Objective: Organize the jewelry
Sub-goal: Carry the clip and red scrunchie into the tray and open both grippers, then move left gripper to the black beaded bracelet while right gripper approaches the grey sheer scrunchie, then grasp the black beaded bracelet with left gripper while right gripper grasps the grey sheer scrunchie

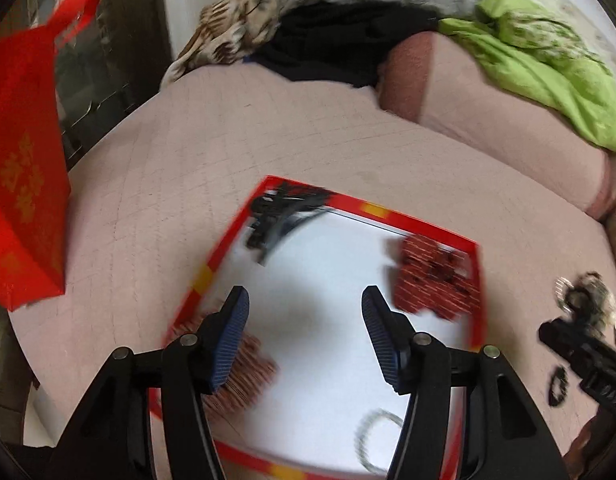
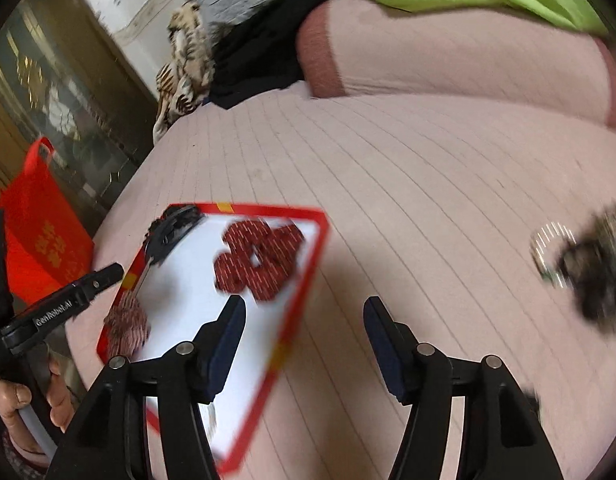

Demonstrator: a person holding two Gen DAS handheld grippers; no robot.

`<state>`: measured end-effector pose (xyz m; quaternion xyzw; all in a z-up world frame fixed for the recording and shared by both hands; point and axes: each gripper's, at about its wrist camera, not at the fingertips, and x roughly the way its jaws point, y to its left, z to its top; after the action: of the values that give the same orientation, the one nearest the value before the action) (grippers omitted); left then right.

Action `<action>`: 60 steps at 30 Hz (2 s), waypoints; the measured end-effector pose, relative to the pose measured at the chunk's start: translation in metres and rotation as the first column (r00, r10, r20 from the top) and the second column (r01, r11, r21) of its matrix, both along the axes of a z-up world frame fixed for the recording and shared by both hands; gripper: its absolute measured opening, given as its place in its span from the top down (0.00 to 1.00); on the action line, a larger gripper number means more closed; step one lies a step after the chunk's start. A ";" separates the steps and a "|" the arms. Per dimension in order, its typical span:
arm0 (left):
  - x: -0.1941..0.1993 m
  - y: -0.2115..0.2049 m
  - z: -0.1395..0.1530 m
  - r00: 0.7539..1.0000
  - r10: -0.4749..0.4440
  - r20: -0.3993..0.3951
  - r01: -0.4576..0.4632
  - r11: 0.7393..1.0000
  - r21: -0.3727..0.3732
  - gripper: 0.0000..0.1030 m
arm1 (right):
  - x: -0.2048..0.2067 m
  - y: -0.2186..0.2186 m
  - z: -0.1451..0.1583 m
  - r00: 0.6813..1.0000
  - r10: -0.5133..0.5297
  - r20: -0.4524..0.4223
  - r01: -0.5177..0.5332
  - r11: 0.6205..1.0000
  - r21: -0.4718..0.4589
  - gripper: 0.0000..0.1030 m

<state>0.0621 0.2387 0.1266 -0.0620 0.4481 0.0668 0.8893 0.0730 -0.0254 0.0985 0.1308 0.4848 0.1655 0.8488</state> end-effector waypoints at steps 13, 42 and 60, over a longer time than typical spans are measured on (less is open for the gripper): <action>-0.059 -0.124 -0.014 0.974 -0.223 -0.037 0.219 0.972 -0.088 0.43 | -0.136 -0.169 -0.028 0.951 -0.296 -0.090 0.299 0.954 0.025 0.35; -0.026 -0.285 -0.086 0.855 -0.499 -0.141 0.487 0.866 -0.116 0.44 | -0.053 -0.254 -0.036 0.903 -0.429 0.022 0.429 0.902 -0.037 0.35; -0.026 -0.308 -0.096 0.830 -0.531 -0.170 0.515 0.847 -0.130 0.94 | -0.003 -0.269 -0.060 0.895 -0.436 -0.093 0.444 0.893 0.081 0.82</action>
<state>0.0365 -0.0688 0.0302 0.0350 0.5368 -0.1909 0.8211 0.0698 -0.2946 0.0383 0.2853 0.4641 -0.0116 0.8385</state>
